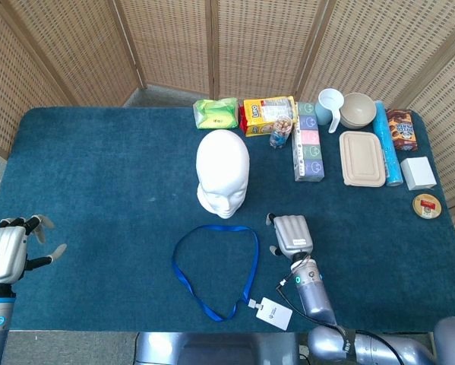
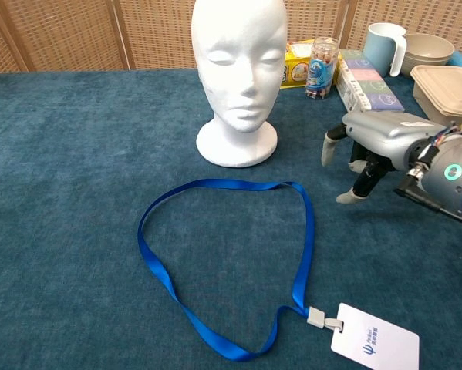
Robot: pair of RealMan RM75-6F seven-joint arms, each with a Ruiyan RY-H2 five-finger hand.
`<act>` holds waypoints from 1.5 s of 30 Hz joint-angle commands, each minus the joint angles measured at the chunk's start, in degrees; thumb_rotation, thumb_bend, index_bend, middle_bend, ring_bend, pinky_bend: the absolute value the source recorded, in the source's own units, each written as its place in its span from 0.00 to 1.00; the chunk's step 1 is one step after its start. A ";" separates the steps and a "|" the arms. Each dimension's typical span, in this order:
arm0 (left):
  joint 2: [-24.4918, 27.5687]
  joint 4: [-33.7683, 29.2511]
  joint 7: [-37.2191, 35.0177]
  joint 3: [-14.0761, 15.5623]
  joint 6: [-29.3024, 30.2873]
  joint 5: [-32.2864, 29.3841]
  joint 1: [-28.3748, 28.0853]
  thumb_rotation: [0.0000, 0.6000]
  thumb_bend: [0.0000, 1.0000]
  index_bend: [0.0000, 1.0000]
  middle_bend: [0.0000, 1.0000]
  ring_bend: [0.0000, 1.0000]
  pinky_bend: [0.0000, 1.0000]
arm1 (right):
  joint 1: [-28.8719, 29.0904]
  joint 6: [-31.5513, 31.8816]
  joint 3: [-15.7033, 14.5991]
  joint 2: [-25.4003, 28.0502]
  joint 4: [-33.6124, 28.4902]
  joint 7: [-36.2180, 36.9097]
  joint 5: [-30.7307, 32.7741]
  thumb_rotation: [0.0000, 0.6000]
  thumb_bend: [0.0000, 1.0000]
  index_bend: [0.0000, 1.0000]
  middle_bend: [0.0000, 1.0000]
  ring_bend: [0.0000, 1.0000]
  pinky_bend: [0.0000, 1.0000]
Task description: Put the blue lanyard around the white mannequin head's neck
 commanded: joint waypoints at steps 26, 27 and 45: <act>-0.56 -0.22 1.33 0.27 -1.20 -0.43 -2.41 0.83 0.19 0.47 0.63 0.47 0.36 | 6.87 10.09 3.00 -6.22 -3.12 -9.01 14.17 1.00 0.23 0.36 0.99 1.00 1.00; -0.57 -0.20 1.33 0.29 -1.23 -0.44 -2.45 0.83 0.19 0.47 0.63 0.47 0.36 | 6.99 10.34 3.07 -6.36 -3.25 -9.12 14.34 1.00 0.23 0.36 0.99 1.00 1.00; -0.59 0.48 0.66 0.45 -2.20 -1.03 -3.39 0.83 0.19 0.47 0.63 0.46 0.36 | 9.89 13.13 4.35 -10.48 -1.92 -11.52 19.00 1.00 0.23 0.32 0.99 1.00 1.00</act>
